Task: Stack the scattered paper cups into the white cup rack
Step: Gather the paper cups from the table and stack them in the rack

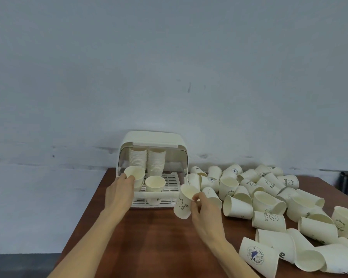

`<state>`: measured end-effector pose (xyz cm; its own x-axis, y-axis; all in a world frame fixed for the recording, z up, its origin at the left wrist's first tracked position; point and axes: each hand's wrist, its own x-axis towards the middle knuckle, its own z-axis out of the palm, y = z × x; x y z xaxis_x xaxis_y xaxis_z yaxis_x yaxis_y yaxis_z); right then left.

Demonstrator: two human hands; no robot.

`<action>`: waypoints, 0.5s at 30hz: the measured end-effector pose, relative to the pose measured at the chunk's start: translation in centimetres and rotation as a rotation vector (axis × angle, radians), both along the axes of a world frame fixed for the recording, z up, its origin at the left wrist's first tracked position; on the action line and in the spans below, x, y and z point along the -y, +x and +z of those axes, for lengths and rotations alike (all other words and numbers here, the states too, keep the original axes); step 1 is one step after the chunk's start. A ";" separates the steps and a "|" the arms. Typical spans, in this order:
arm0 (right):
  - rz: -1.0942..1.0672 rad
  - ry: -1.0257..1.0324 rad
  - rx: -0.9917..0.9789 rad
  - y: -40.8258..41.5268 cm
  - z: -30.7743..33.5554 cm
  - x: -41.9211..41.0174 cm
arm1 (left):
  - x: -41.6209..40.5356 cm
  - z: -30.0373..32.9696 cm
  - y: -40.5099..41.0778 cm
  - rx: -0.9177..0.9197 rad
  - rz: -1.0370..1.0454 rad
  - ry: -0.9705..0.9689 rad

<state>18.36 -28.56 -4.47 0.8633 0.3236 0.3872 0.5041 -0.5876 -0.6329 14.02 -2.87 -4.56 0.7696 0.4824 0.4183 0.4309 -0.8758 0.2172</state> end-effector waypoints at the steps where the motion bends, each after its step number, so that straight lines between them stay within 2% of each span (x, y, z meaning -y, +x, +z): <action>1: 0.022 0.012 0.030 0.2 0.6 -0.6 | 0.0 0.0 0.0 -0.014 0.001 0.002; 8: 0.079 0.012 0.225 1.5 4.4 -6.6 | -0.5 -0.1 -0.5 -0.178 0.013 0.018; 15: 0.074 -0.132 0.216 3.0 4.9 -10.7 | -0.4 -0.5 -0.7 -0.189 -0.001 0.042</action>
